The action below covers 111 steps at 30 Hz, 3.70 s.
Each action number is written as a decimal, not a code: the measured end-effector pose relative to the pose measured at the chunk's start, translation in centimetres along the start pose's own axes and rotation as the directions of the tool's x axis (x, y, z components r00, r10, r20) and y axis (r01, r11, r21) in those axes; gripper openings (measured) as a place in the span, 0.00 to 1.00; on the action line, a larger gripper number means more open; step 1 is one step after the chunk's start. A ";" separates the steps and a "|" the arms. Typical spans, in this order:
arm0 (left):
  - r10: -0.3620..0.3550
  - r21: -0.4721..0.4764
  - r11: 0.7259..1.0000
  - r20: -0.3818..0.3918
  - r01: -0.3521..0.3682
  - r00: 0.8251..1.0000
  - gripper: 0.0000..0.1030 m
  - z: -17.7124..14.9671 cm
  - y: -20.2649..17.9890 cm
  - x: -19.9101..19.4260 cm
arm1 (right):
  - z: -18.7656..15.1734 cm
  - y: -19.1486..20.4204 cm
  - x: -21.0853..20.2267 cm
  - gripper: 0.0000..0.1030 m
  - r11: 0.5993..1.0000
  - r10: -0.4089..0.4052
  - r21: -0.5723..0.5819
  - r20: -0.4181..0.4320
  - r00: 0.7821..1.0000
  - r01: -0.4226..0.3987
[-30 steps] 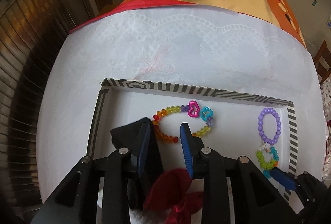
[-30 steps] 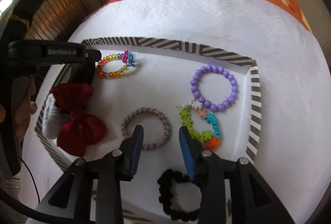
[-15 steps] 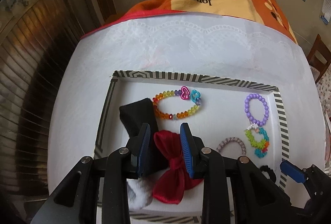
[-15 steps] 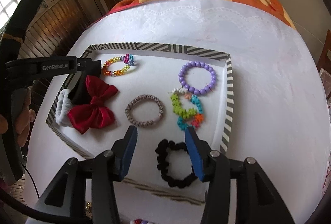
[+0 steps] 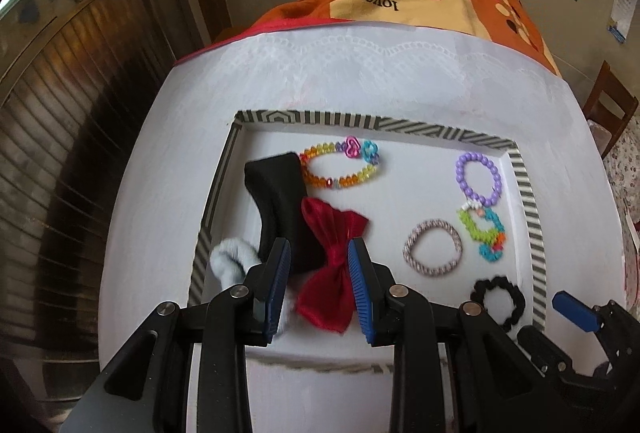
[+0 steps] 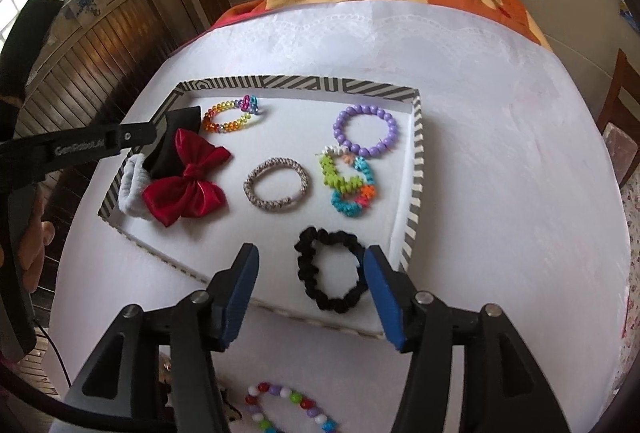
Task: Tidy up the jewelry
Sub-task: 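Withdraw both tools from the tray over the leopard bow and bead bracelet, then grasp the leopard-print bow with the left tool while the right tool grasps the multicolour bead bracelet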
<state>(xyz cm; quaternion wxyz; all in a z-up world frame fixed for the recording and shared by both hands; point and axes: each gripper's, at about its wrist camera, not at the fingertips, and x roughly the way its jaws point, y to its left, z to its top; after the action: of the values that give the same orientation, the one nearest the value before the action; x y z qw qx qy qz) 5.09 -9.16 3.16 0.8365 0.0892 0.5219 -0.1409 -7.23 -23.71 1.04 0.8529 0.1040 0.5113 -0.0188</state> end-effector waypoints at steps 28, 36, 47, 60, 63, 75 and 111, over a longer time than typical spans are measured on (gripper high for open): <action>-0.056 -0.033 0.998 -0.063 0.054 0.996 0.12 -10.6 -1.1 -5.5 | -9.8 -2.1 -3.7 0.58 0.999 -0.015 -0.040 -0.060 0.998 0.012; -0.113 -0.061 0.993 -0.129 0.106 0.985 0.13 -14.8 -0.8 -6.1 | -13.1 -2.5 -2.6 0.58 0.998 -0.019 -0.064 -0.119 0.993 0.012; -0.147 -0.124 0.985 -0.204 0.123 0.968 0.14 -20.3 -1.3 -4.9 | -13.2 -1.8 -0.8 0.58 0.994 -0.031 -0.109 -0.110 0.993 0.019; -0.141 -0.179 0.978 -0.195 0.106 0.971 0.15 -20.2 -1.6 -2.8 | -12.8 -0.7 0.6 0.58 0.981 -0.072 -0.184 -0.091 0.993 0.055; -0.141 -0.171 0.979 -0.203 0.107 0.969 0.15 -20.1 -1.9 -2.4 | -12.7 -0.6 0.7 0.58 0.979 -0.080 -0.195 -0.086 0.993 0.062; -0.124 -0.164 0.983 -0.222 0.088 0.967 0.16 -19.7 -2.7 -0.9 | -12.4 -0.8 0.9 0.58 0.975 -0.086 -0.210 -0.065 0.994 0.071; -0.170 -0.119 0.979 -0.013 0.167 0.985 0.00 -13.7 -0.6 -7.6 | -8.1 -0.6 -9.1 0.09 0.981 0.085 -0.186 0.147 0.985 -0.057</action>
<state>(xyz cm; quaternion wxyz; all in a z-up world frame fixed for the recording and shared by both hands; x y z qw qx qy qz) -9.91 -4.53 3.98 0.8194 -0.0032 0.5444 -0.1794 -18.64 -23.39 5.24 0.8960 0.0424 0.4392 0.0504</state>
